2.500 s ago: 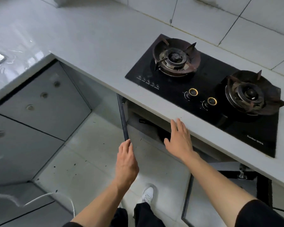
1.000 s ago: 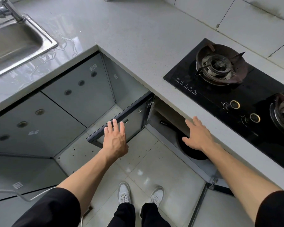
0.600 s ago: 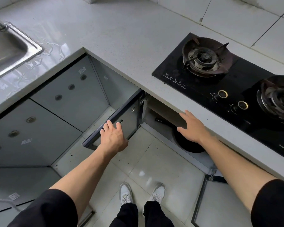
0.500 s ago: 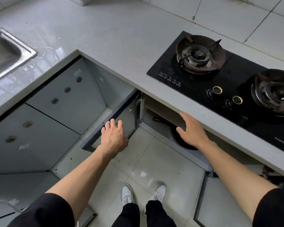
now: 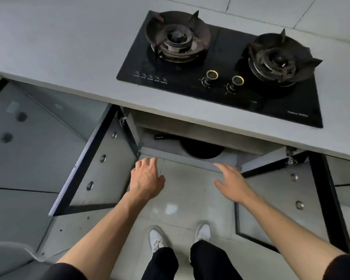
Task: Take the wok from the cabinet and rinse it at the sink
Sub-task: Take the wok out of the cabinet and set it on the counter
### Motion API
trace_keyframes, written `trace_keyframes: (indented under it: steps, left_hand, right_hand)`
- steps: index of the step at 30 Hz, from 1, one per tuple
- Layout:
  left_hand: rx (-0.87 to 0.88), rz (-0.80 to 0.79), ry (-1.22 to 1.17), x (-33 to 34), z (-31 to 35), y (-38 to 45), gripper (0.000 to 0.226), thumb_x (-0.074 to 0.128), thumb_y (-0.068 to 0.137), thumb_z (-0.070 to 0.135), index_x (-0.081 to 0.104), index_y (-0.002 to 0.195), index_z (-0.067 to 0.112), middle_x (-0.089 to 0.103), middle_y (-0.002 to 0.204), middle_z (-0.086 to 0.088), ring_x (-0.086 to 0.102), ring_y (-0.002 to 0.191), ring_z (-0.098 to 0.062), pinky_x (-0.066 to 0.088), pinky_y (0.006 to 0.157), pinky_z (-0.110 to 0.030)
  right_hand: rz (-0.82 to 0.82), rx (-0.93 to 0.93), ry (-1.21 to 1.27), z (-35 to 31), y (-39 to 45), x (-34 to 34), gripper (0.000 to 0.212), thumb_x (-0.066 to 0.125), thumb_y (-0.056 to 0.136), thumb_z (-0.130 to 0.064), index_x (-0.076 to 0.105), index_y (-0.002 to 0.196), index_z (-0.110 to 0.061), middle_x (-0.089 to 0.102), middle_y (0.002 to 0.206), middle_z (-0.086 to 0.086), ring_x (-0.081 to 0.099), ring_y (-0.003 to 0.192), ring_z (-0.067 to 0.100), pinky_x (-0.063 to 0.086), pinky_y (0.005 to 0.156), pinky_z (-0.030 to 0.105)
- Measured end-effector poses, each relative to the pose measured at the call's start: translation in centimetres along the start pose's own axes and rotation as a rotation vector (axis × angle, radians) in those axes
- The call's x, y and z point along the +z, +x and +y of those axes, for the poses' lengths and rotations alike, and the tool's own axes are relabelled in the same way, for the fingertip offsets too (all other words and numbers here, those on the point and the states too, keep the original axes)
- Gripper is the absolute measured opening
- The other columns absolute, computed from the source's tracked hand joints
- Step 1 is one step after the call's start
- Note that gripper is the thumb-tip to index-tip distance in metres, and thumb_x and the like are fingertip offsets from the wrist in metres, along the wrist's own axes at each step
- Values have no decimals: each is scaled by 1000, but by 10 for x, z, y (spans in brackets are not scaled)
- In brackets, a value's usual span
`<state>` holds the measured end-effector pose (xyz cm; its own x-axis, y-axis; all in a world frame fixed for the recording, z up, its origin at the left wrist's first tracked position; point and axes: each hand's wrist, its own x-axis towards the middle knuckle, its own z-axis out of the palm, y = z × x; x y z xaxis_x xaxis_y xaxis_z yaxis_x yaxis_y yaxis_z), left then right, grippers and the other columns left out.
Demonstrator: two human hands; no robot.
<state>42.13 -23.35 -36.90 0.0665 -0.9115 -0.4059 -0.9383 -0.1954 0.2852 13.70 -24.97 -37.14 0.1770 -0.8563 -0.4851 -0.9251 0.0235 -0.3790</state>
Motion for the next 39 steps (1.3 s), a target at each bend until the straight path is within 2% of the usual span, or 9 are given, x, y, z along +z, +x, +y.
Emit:
trace_keyframes:
  steps: [4, 8, 12, 18, 20, 24, 29, 34, 39]
  left_hand:
    - [11, -7, 39, 25, 4, 27, 55, 55, 90, 43, 42, 136, 15, 44, 141, -9, 36, 130, -31, 39, 101, -44]
    - [48, 26, 72, 84, 5, 89, 54, 55, 90, 43, 43, 136, 17, 45, 140, -7, 37, 129, -30, 41, 102, -43]
    - [72, 49, 68, 158, 3, 165, 56, 55, 91, 41, 39, 140, 17, 45, 142, -8, 37, 130, -30, 38, 106, -42]
    - [125, 146, 27, 251, -11, 262, 62, 56, 92, 36, 32, 146, 17, 43, 146, -8, 36, 134, -27, 35, 109, -38]
    - [148, 155, 45, 283, -18, 290, 60, 54, 94, 36, 32, 147, 18, 40, 148, -6, 33, 135, -25, 33, 111, -36]
    - [256, 157, 153, 353, -25, 335, 58, 50, 94, 37, 32, 146, 20, 37, 150, -2, 31, 136, -22, 30, 111, -33]
    - [306, 188, 180, 413, -32, 384, 59, 49, 93, 35, 29, 147, 21, 30, 153, -2, 26, 138, -23, 29, 111, -33]
    - [345, 250, 308, 430, -31, 421, 63, 48, 91, 34, 26, 148, 19, 28, 154, -6, 27, 137, -27, 28, 112, -37]
    - [312, 244, 346, 440, -22, 426, 69, 49, 90, 35, 20, 150, 18, 22, 156, -8, 23, 140, -28, 25, 115, -37]
  right_hand:
    - [23, 41, 17, 31, 21, 21, 60, 56, 94, -31, 35, 148, -18, 41, 150, 5, 35, 138, 24, 30, 114, 37]
    - [106, 24, 69, 73, 79, 65, 58, 55, 95, -30, 36, 148, -18, 43, 148, 4, 36, 137, 22, 30, 111, 32]
    - [205, -70, 193, 115, 149, 114, 63, 56, 96, -28, 27, 152, -27, 36, 145, -14, 29, 137, 7, 25, 106, 20]
    - [338, -173, 180, 172, 251, 179, 38, 61, 93, -23, 53, 130, -25, 52, 132, -12, 44, 125, 10, 28, 98, 16]
    - [306, -210, 128, 191, 285, 208, 36, 62, 93, -25, 56, 128, -25, 54, 129, -11, 45, 123, 10, 31, 100, 18]
    - [302, -203, -15, 225, 347, 259, 52, 66, 89, -28, 51, 137, -20, 53, 135, -1, 42, 129, 19, 37, 107, 31]
    - [255, -101, -149, 257, 397, 303, 67, 60, 91, -39, 34, 149, -20, 41, 148, 4, 34, 137, 23, 27, 113, 30]
    - [72, -118, -287, 270, 412, 310, 71, 56, 92, -46, 28, 152, -23, 40, 145, 4, 37, 134, 26, 24, 113, 32]
    - [33, -164, -242, 277, 407, 314, 68, 58, 91, -43, 29, 151, -28, 41, 138, 1, 39, 126, 23, 29, 108, 29]
